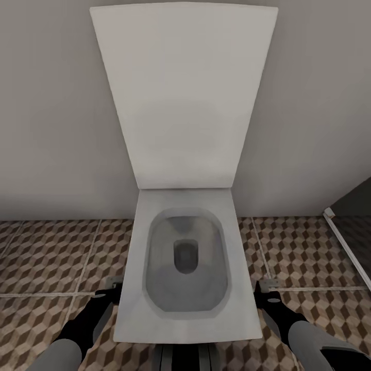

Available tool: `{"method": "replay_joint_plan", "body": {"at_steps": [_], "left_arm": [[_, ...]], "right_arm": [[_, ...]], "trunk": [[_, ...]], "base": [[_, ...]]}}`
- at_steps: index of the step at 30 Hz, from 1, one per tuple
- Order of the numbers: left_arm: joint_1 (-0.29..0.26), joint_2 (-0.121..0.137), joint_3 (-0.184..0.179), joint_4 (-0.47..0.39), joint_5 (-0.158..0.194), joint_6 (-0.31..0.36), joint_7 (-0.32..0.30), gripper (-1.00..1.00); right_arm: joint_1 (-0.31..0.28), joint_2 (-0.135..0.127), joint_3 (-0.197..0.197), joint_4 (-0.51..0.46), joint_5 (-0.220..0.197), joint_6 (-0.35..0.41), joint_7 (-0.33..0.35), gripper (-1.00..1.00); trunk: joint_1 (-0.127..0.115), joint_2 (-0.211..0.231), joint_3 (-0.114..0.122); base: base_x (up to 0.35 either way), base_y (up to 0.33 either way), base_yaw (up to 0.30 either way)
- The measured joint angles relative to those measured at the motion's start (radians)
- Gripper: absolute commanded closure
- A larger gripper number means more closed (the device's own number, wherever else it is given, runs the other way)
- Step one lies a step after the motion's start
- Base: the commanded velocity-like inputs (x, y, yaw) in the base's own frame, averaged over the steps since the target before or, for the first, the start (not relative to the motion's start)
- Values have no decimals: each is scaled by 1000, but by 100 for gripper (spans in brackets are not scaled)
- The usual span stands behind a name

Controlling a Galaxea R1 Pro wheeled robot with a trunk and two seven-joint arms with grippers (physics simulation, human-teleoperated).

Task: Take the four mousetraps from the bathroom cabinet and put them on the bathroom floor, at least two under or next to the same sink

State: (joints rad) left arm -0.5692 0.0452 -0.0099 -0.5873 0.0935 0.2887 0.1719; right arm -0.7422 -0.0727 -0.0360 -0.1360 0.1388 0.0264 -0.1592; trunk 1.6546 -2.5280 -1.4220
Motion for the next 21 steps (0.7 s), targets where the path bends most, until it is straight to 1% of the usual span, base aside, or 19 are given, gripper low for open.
{"method": "replay_joint_plan", "body": {"at_steps": [2,10,17,21], "left_arm": [[0,0,0,-3,0,0,0,100],[0,1,1,-8,0,3,0,100],[0,4,1,-10,1,23,0,100],[0,5,1,-11,1,27,0,100]], "right_arm": [[0,-1,0,0,0,0,0,100],[0,-1,-1,0,0,0,0,100],[0,-1,-1,0,0,0,0,100],[0,-2,-1,0,0,0,0,100]], "trunk": [[0,0,0],[4,-2,-31],[7,-3,-58],[7,-4,-58]], "base": [[0,0,0],[0,0,0],[0,0,0],[0,0,0]]}}
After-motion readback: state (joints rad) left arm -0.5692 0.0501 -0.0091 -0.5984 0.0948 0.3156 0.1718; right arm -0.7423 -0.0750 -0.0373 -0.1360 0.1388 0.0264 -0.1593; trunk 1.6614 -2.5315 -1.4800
